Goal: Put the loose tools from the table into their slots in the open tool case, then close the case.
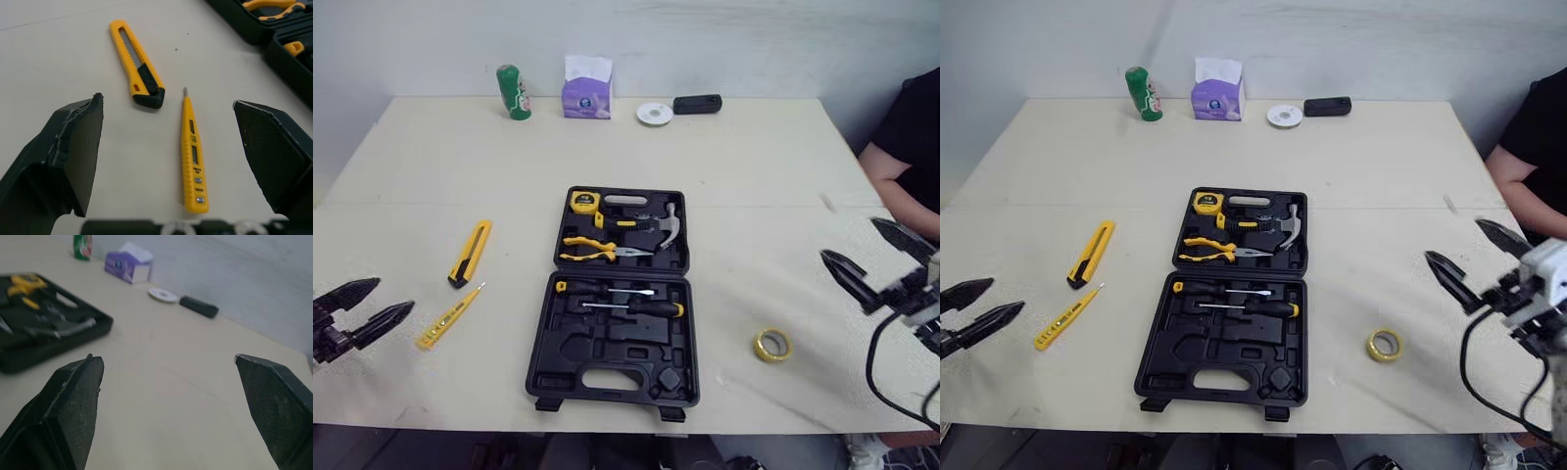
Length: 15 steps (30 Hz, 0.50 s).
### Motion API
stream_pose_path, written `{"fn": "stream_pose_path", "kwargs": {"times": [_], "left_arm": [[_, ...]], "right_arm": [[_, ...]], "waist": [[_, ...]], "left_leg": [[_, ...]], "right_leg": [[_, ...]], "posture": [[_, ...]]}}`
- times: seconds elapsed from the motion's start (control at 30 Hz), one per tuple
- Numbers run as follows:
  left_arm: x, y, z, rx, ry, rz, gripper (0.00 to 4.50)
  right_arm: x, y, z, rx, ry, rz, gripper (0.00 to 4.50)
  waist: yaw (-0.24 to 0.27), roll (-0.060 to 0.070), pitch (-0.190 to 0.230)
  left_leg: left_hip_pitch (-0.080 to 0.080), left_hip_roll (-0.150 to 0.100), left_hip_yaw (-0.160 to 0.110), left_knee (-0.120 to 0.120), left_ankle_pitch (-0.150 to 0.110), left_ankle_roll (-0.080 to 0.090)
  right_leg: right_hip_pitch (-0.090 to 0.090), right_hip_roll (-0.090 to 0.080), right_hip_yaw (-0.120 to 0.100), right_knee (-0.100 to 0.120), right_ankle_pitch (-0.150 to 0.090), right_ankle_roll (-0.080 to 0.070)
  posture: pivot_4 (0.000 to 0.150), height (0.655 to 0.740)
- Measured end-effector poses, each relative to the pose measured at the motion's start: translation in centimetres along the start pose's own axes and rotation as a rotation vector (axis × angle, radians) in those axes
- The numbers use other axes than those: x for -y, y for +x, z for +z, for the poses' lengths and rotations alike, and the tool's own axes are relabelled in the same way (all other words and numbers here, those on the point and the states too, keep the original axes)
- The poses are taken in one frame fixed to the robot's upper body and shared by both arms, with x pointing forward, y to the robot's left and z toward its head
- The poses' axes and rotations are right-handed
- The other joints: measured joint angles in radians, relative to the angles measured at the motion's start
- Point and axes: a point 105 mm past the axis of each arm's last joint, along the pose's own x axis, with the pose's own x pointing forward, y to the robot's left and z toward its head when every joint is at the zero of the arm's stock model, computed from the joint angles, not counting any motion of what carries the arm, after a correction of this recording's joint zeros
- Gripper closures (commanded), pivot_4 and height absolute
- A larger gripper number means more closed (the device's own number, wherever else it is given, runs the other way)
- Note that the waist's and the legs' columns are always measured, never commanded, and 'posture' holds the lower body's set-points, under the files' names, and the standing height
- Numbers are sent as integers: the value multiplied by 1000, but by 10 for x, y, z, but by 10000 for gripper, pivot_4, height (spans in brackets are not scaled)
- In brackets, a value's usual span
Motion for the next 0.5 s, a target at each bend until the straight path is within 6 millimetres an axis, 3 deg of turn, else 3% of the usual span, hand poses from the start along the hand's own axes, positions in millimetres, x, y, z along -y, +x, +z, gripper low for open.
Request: {"fn": "stream_pose_path", "kwargs": {"times": [0.17,0.5], "left_arm": [[10,5,-8,-84,9,-44,0],[18,15,-33,-275,32,-19,0]], "right_arm": [[-45,28,19,98,53,215,506],[-132,56,58,314,13,685,506]], "waist": [[4,0,0],[1,-1,0]], "left_leg": [[-1,0,0,1,0,1],[-1,0,-1,1,0,1]], "right_leg": [[0,0,0,-1,0,0],[0,0,0,0,0,0]], "posture": [[1500,7400],[1500,7400]]}}
